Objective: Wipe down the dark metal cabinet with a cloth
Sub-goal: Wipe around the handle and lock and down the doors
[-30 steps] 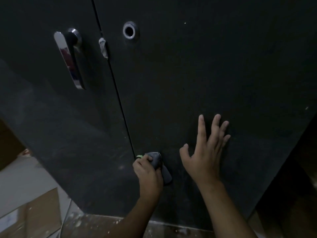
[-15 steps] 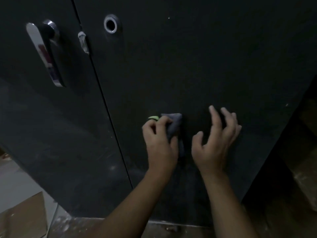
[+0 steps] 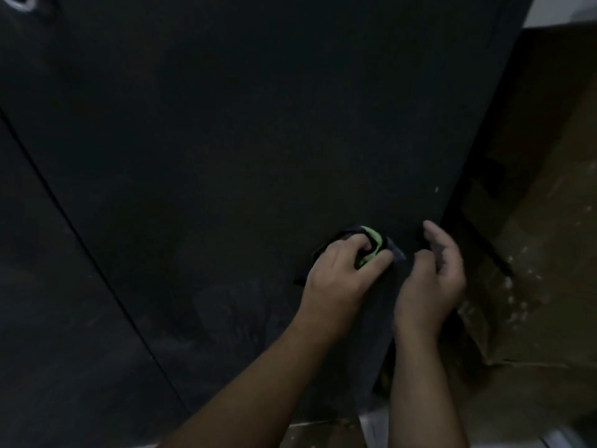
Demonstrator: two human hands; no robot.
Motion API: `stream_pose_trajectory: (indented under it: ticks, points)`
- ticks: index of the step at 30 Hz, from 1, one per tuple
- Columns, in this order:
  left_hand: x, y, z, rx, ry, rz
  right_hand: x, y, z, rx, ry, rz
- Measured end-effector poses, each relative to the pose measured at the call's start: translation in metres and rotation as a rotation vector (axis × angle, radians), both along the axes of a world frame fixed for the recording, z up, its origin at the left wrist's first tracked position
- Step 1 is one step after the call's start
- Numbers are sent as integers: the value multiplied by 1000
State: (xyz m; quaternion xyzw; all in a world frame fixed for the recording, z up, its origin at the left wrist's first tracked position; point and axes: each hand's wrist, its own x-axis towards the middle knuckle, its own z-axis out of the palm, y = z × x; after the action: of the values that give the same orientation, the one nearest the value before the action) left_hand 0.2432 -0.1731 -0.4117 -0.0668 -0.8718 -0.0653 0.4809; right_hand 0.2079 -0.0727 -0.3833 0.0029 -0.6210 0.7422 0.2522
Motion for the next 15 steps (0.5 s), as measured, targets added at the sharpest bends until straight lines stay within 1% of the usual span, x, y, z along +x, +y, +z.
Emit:
stream_pose_trajectory:
  ticks: [1, 3, 4, 5, 6, 8, 10, 13, 15]
  points:
    - [1, 3, -4, 22, -77, -2, 0, 4, -2, 39, -47, 6]
    - [7, 8, -5, 197, -242, -3, -1, 11, -6, 126, -191, 26]
    - [11, 8, -5, 255, -299, -28, -1, 13, -8, 152, -259, 60]
    - [15, 8, -3, 254, -327, -63, -1, 14, -11, 162, -298, 97]
    - [20, 7, -1, 205, -337, -93, -1, 15, -11, 158, -316, 130]
    - [29, 2, 6, 196, -377, -157, 0, 19, -9, 124, -306, 191]
    - [33, 1, 16, 320, -386, -208, 7, 24, -7, 103, -232, 259]
    - [30, 11, 44, 715, -320, -323, 24, 21, -6, 158, 57, 285]
    - [28, 20, 78, 982, -287, -457, 31, 10, -11, 213, 195, 263]
